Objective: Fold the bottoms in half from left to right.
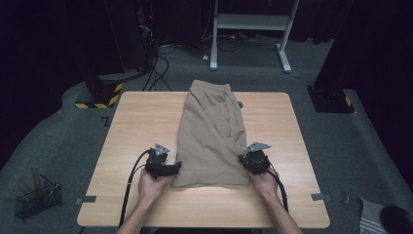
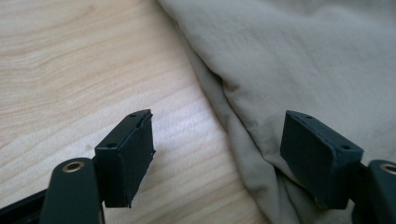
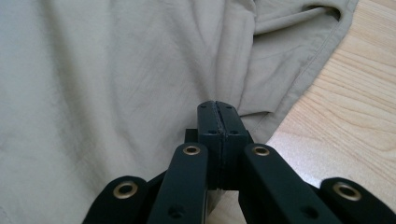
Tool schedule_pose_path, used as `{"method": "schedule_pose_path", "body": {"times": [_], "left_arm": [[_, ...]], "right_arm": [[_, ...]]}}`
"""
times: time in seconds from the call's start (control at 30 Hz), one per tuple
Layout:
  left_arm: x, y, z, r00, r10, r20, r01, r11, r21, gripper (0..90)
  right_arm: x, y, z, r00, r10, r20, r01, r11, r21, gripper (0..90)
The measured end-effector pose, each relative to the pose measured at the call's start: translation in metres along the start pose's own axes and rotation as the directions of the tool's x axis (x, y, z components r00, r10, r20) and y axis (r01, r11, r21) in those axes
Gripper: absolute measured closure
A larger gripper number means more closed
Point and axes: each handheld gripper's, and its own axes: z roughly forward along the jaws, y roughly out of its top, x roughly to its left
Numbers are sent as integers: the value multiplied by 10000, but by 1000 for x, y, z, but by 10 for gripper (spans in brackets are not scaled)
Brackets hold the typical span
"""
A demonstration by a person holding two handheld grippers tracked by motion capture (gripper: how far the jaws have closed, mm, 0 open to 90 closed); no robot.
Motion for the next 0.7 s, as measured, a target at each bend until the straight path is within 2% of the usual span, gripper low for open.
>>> {"method": "schedule_pose_path", "body": {"times": [0.03,0.13,0.23,0.37,0.43,0.5,0.53,0.63,0.7], "left_arm": [[-1,-1,0,9998,151,-129,-151,9999,63,263],[-1,-3,-1,9997,166,-181,-162,9996,240,273],[-3,-10,-6,10000,32,-50,-31,9998,182,277],[-5,-13,-11,9999,21,116,-25,9994,348,280],[-4,-9,-13,9998,-21,219,20,10000,78,283],[-3,0,-15,9999,-29,121,32,9996,-276,284],[-3,4,-15,9999,-72,122,77,9991,-405,284],[-5,20,-5,9998,-142,133,148,9990,-429,282],[-6,25,5,9999,-111,71,113,9998,-192,282]], "right_arm": [[0,0,-2,10000,7,-1,-7,10000,-13,900],[0,-4,-7,10000,-36,-15,36,9999,-126,900],[-3,-10,-12,9999,107,-24,-107,9999,-122,900],[-2,-16,-19,9998,155,-103,-157,9998,-148,894],[-2,-15,-22,9998,205,-1,-205,9988,-440,801],[-4,-11,-25,9981,607,-135,-615,9951,-769,763],[-5,-6,-24,9978,663,-74,-667,9935,-922,757],[-5,7,-16,9976,689,77,-682,9948,-761,724],[-4,13,-6,9978,628,192,-616,9964,-587,704]]}}
